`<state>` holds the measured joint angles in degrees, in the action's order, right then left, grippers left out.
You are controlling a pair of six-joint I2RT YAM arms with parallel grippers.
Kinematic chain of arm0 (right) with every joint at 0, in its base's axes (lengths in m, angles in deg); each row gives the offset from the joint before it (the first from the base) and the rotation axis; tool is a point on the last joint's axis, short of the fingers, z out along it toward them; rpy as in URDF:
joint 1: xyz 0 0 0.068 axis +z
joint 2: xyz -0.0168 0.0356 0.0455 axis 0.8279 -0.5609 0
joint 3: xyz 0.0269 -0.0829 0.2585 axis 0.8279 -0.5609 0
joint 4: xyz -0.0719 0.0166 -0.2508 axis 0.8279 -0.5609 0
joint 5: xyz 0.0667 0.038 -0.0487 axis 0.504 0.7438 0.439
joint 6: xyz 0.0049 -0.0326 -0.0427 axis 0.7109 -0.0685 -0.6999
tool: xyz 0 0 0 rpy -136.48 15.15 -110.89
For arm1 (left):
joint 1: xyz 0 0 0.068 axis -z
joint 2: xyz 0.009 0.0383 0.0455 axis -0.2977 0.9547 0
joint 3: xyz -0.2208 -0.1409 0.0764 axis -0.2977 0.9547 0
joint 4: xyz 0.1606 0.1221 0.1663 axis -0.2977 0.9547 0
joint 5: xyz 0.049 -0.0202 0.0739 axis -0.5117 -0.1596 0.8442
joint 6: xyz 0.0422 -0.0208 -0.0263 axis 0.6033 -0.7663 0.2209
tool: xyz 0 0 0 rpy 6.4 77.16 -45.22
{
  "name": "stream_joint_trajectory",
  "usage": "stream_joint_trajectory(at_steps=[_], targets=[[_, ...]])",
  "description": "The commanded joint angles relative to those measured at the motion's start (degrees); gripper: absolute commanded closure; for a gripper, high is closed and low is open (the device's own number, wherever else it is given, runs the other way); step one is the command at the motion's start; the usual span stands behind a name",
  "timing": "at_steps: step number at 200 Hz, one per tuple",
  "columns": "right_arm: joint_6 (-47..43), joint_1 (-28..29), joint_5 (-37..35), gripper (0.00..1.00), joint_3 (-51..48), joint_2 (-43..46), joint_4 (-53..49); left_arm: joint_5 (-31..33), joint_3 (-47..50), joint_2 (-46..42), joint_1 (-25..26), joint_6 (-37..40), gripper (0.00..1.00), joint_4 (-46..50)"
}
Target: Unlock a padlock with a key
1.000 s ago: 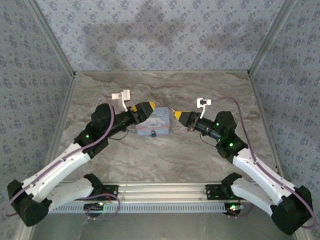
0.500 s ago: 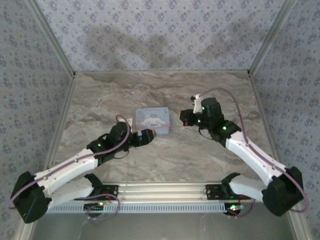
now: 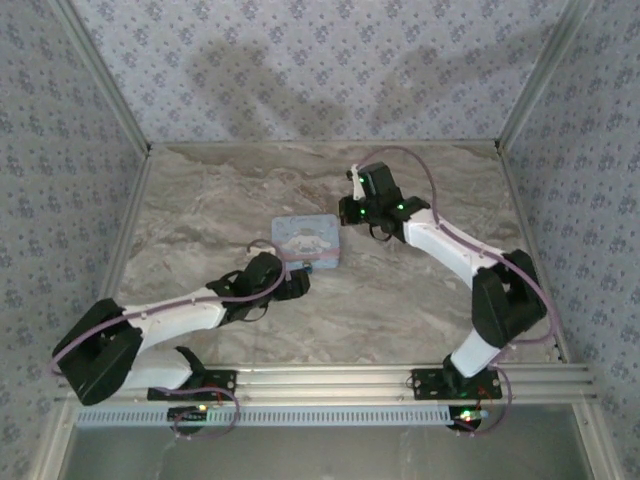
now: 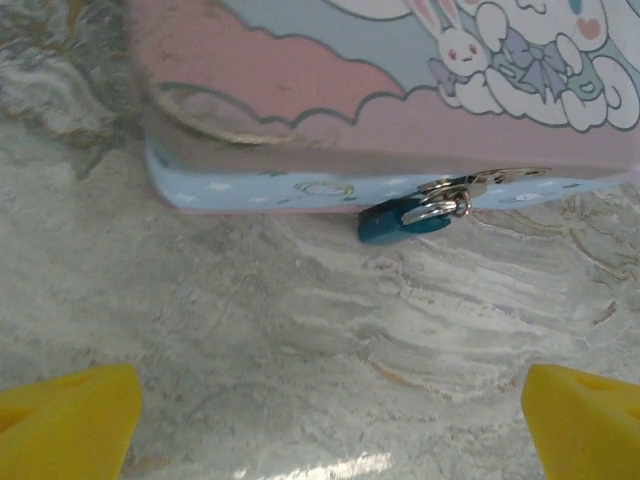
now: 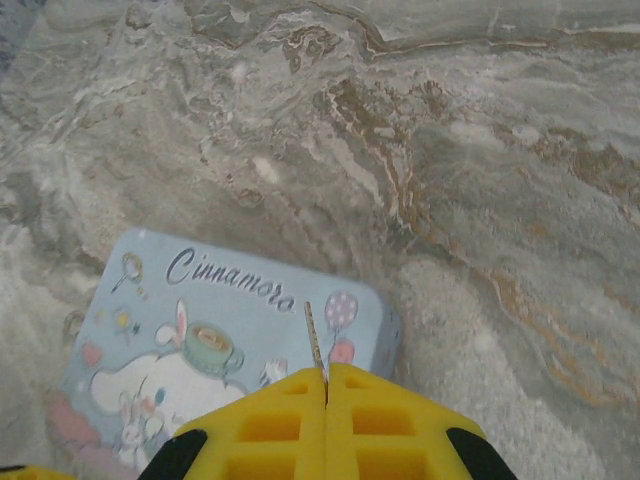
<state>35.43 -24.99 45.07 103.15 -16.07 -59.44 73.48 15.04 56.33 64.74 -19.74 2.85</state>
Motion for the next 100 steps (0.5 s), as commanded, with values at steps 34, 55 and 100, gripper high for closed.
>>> stream_joint_trajectory(at_steps=[34,55,100], targets=[[-3.05,-0.34,-1.46,1.00,9.50,-8.61,-2.68,5.18,2.99,3.59,4.52,11.10,0.02,-20.01],[-3.32,-0.34,-1.62,1.00,11.93,-11.43,-3.27,4.78,2.88,6.16,4.59,13.59,0.02,-23.27],[-3.89,-0.35,-2.28,1.00,16.30,-15.74,-4.24,2.16,1.45,12.66,4.59,13.62,0.02,-25.99]])
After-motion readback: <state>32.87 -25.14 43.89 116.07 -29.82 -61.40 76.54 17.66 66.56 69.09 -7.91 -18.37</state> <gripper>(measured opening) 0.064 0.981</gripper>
